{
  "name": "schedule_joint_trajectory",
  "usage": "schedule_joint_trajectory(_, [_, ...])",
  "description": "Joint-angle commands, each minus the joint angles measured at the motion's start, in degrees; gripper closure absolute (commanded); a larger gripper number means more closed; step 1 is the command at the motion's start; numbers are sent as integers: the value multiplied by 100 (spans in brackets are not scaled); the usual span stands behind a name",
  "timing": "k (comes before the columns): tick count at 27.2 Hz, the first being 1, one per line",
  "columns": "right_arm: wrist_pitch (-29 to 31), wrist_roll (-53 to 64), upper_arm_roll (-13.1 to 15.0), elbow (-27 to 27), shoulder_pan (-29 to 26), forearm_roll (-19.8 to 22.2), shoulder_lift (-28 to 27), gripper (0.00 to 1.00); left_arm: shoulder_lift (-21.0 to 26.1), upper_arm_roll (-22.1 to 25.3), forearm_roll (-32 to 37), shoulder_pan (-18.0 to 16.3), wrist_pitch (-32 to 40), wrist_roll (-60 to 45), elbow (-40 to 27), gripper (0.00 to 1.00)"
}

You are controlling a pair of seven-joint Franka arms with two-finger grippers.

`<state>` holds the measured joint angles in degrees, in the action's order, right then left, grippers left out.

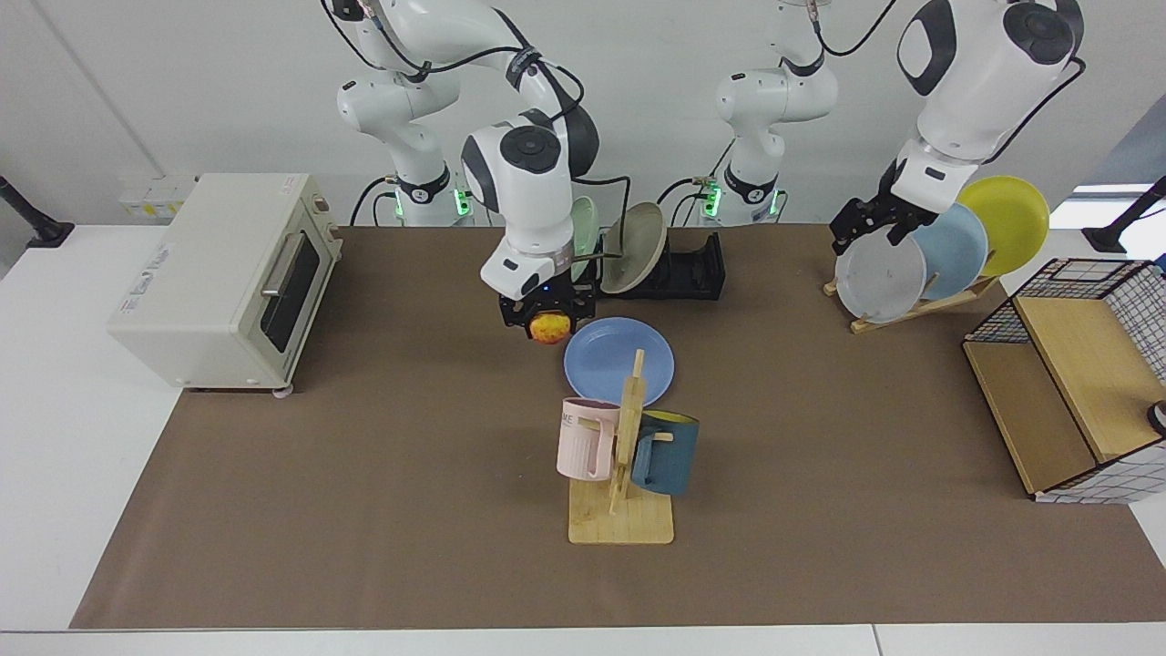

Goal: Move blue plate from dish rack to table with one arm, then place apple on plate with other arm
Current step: 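Lower the apple onto the blue plate with the right gripper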

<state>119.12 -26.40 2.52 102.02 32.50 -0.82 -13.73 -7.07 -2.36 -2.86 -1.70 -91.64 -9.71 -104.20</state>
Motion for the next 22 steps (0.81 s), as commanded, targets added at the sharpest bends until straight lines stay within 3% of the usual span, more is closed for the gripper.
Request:
schedule_joint_trajectory(1, [181, -593, 30, -270, 335, 3, -384, 99, -58, 166, 13, 293, 15, 162, 14, 0])
schedule_joint_trajectory(13, [902, -972, 21, -279, 652, -67, -938, 98, -23, 43, 13, 302, -196, 145, 93, 0])
schedule_joint_trajectory(17, [1077, -972, 30, -279, 722, -409, -1122, 98, -23, 26, 13, 302, -196, 136, 93, 0])
schedule_joint_trajectory(22, [1280, -972, 30, -270, 775, -454, -1281, 98, 3, -1, 13, 285, -196, 119, 93, 0])
